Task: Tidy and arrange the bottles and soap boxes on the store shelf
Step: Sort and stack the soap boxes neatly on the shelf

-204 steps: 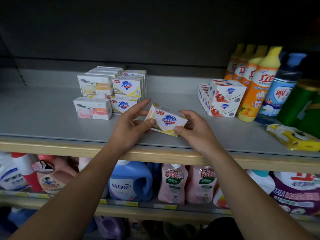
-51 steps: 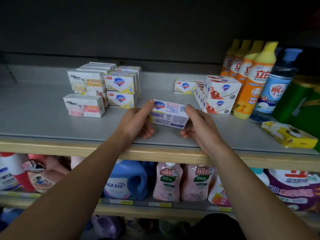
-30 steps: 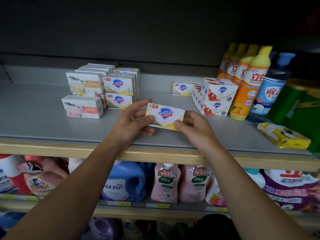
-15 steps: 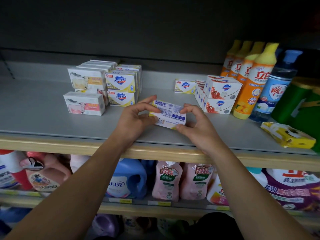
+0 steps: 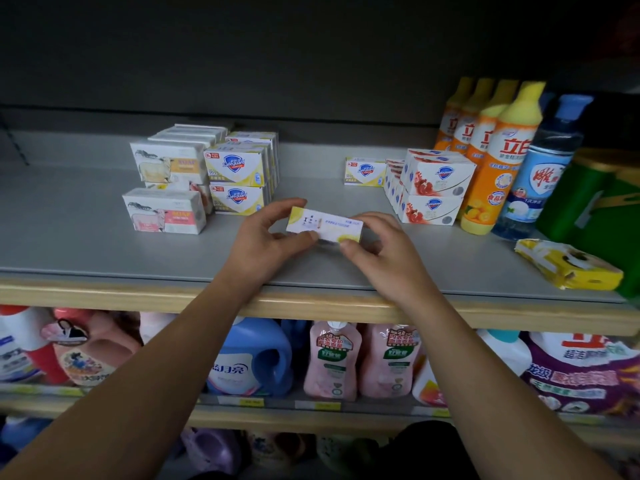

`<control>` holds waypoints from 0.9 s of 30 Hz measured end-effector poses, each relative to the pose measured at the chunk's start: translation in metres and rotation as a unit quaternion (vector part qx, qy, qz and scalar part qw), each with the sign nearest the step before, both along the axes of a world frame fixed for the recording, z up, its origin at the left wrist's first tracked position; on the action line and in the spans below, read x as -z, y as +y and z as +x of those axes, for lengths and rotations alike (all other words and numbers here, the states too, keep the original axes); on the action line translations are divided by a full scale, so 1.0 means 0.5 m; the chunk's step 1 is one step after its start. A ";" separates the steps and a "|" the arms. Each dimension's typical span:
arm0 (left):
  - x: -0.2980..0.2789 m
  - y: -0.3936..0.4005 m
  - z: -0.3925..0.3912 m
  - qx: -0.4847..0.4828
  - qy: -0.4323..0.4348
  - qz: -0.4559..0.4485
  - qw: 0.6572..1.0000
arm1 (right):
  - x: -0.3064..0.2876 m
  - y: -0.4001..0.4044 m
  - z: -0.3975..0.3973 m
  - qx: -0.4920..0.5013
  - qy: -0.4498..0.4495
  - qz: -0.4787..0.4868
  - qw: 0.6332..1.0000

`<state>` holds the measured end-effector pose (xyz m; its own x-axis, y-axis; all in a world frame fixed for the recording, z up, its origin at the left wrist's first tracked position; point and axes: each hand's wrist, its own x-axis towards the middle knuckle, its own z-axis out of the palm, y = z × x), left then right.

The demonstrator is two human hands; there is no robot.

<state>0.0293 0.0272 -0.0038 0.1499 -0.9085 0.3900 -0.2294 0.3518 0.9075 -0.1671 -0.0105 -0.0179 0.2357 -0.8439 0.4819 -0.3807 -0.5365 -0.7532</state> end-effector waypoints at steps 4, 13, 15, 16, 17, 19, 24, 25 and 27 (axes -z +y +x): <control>0.000 -0.014 -0.008 -0.083 -0.138 -0.020 0.987 | -0.010 -0.004 0.003 0.025 -0.042 0.048 0.998; -0.004 -0.047 -0.016 -0.088 -0.375 -0.080 0.919 | -0.026 -0.044 -0.072 0.092 0.082 0.049 0.991; -0.014 -0.067 -0.015 -0.070 -0.399 -0.090 0.910 | -0.028 -0.071 -0.113 0.125 0.196 0.048 0.972; -0.019 -0.080 -0.015 -0.067 -0.407 -0.094 0.906 | -0.027 -0.082 -0.130 0.137 0.264 0.058 0.953; -0.024 -0.096 -0.016 -0.069 -0.411 -0.097 0.904 | -0.023 -0.090 -0.142 0.143 0.327 0.067 0.932; -0.035 -0.138 -0.023 -0.086 -0.410 -0.099 0.902 | -0.008 -0.100 -0.152 0.148 0.402 0.069 0.901; -0.052 -0.284 -0.065 -0.134 -0.399 -0.090 0.902 | 0.009 -0.106 -0.148 0.154 0.405 0.046 0.900; -0.052 -0.316 -0.078 -0.141 -0.392 -0.081 0.906 | 0.008 -0.107 -0.149 0.154 0.403 0.046 0.901; -0.046 -0.374 -0.101 -0.157 -0.384 -0.056 0.908 | 0.007 -0.106 -0.149 0.153 0.397 0.045 0.904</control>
